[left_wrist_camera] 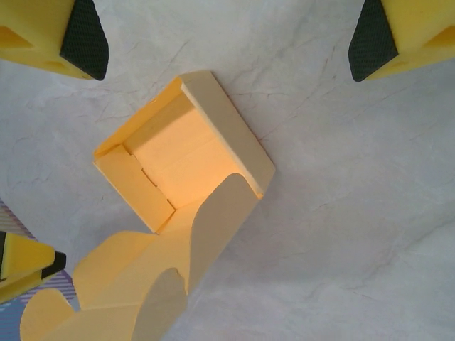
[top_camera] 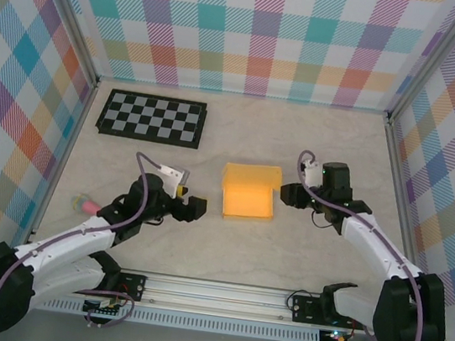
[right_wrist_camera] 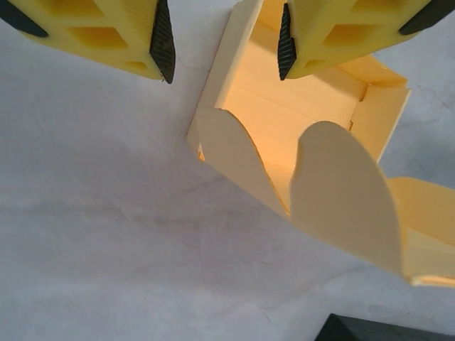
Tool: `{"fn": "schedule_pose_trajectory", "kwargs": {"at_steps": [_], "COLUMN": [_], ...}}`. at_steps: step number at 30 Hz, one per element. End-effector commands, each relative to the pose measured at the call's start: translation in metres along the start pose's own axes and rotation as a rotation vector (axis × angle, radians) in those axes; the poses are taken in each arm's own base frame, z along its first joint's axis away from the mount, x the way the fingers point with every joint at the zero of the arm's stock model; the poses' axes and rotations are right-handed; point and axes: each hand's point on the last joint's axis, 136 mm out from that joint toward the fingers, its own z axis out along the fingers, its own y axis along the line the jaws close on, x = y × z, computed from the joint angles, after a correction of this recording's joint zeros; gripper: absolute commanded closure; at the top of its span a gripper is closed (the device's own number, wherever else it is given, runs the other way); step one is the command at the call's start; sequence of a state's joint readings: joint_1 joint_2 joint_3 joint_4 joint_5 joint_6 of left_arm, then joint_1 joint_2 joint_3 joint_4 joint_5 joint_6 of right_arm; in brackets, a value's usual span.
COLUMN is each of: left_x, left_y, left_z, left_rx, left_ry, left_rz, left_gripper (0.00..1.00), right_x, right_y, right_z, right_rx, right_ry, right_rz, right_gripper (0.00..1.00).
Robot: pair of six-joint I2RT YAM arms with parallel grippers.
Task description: Fold the paper box
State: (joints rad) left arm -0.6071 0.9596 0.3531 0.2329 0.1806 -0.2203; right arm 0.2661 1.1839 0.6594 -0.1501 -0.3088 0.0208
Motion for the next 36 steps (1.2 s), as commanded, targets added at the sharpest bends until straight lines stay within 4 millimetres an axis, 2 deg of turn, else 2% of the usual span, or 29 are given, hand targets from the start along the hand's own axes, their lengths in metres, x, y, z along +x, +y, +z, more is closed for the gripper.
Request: {"fn": "schedule_pose_trajectory", "kwargs": {"at_steps": [1,3,5,9,11,13,16,18,21,25,27,31,36], "left_x": [-0.039,-0.042,-0.047,-0.053,-0.060,-0.066,-0.068,-0.065,-0.059,-0.059,-0.057,-0.058,-0.060], "left_y": [-0.012,-0.011,-0.015,-0.015,-0.018,-0.022,-0.030,-0.034,-0.033,-0.023,-0.021,-0.017,-0.013], "left_z": [0.010,0.023,0.032,0.051,0.055,0.058,0.063,0.068,0.075,0.083,0.087,0.092,0.093], "left_rx": [0.015,0.003,0.020,0.016,0.025,0.032,0.049,0.057,0.045,-0.003,-0.014,-0.032,-0.065], "left_ry": [-0.201,-0.195,-0.212,-0.209,-0.238,-0.256,-0.262,-0.255,-0.247,-0.270,-0.270,-0.278,-0.285], "left_rz": [0.198,0.244,0.260,0.266,0.257,0.246,0.258,0.265,0.282,0.287,0.302,0.325,0.351], "left_gripper": [0.10,0.10,0.12,0.22,0.26,0.28,0.31,0.37,0.41,0.43,0.45,0.50,0.57], "right_x": [-0.022,-0.022,-0.023,-0.023,-0.023,-0.023,-0.025,-0.025,-0.027,-0.032,-0.028,-0.013,-0.010], "right_y": [0.010,0.014,0.010,0.007,0.007,0.009,0.017,0.021,0.025,0.017,0.016,0.018,0.018], "right_z": [0.005,0.007,0.008,0.008,0.010,0.013,0.016,0.018,0.019,0.021,0.025,0.035,0.032], "right_rx": [-0.064,-0.093,-0.066,-0.054,-0.057,-0.059,-0.088,-0.090,-0.081,-0.034,-0.039,-0.008,0.004], "right_ry": [-0.142,-0.136,-0.137,-0.128,-0.124,-0.115,-0.116,-0.120,-0.140,-0.219,-0.253,-0.268,-0.288], "right_rz": [-0.242,-0.260,-0.254,-0.237,-0.221,-0.206,-0.200,-0.190,-0.179,-0.105,-0.059,-0.079,-0.099], "right_gripper": [0.55,0.56,0.56,0.61,0.66,0.66,0.67,0.69,0.67,0.61,0.59,0.57,0.59]}}
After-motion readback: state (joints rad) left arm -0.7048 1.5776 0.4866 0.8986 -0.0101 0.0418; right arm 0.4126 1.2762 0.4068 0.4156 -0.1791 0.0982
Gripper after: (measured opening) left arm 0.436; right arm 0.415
